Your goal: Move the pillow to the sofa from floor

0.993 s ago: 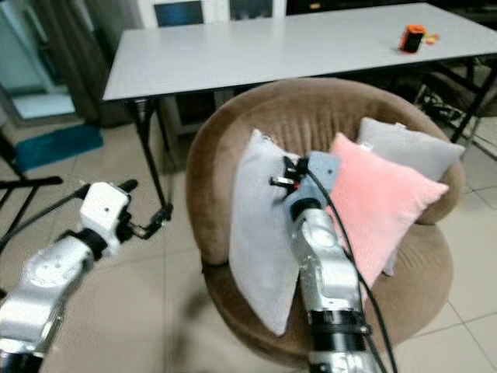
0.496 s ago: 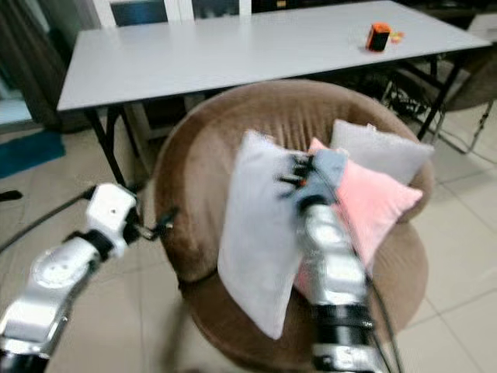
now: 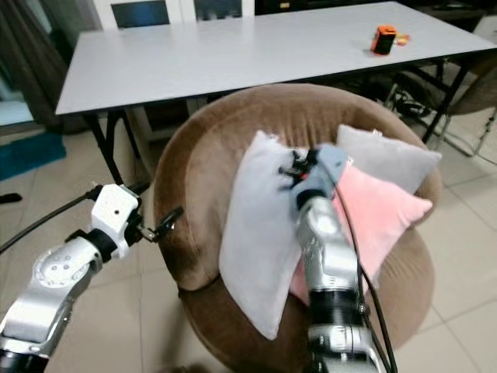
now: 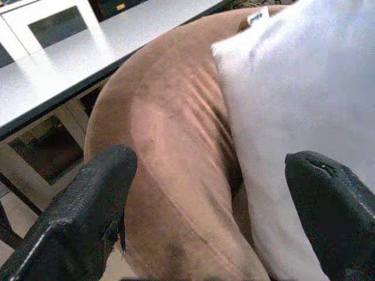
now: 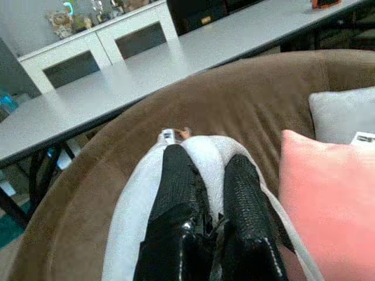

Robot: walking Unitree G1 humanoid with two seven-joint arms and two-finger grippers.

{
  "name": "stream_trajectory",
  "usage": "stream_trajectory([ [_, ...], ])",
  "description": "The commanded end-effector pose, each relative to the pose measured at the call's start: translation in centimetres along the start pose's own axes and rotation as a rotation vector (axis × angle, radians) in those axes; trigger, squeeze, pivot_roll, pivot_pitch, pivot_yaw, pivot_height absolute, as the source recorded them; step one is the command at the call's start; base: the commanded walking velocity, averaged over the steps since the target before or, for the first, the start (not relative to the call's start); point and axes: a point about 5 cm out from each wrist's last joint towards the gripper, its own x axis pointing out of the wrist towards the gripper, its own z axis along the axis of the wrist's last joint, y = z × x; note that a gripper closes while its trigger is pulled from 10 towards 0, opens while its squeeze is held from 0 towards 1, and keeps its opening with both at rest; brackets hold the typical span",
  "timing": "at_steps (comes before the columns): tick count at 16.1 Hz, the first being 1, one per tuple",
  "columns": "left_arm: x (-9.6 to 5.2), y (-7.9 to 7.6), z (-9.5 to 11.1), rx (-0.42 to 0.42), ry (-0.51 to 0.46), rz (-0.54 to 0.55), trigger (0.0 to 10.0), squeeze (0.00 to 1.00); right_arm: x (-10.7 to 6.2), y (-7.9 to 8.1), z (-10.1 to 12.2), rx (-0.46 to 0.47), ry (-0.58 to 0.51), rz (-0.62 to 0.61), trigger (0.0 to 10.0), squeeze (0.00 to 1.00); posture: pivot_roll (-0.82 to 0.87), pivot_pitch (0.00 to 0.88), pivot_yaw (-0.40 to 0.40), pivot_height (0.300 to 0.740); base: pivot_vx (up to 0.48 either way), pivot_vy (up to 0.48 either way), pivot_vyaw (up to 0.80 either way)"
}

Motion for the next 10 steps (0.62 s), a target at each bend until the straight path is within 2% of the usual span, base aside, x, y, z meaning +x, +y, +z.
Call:
stream_trajectory([
  [1, -0.2, 0.5, 0.0, 0.018, 0.010, -0.002, 10.0, 0.00, 0.8, 1.7, 1.8, 0.020, -0.082, 0.037, 10.0, 0.00, 0.04, 0.000, 0.031, 0.740, 0.000, 0.000, 0.00],
  [4, -0.1, 0.5, 0.0, 0.020, 0.013, -0.013, 10.0, 0.00, 2.2, 2.0, 2.3, 0.038, -0.082, -0.011, 10.0, 0.00, 0.05, 0.000, 0.027, 0.740, 0.000, 0.000, 0.00],
  [6, -0.2, 0.5, 0.0, 0.026, 0.020, -0.037, 10.0, 0.00, 4.0, 1.9, 3.1, 0.023, -0.093, -0.134, 10.0, 0.00, 0.05, 0.000, 0.028, 0.740, 0.000, 0.000, 0.00],
  [7, -0.2, 0.6, 0.0, 0.030, 0.021, -0.043, 10.0, 0.00, 4.3, 1.9, 3.4, 0.017, -0.101, -0.170, 10.0, 0.00, 0.05, 0.000, 0.028, 0.740, 0.000, 0.000, 0.00],
  [10, -0.2, 0.6, 0.0, 0.037, 0.028, -0.069, 10.0, 0.00, 5.6, 2.0, 4.0, 0.099, -0.073, -0.211, 10.0, 0.00, 0.05, 0.000, 0.031, 0.740, 0.000, 0.000, 0.00],
])
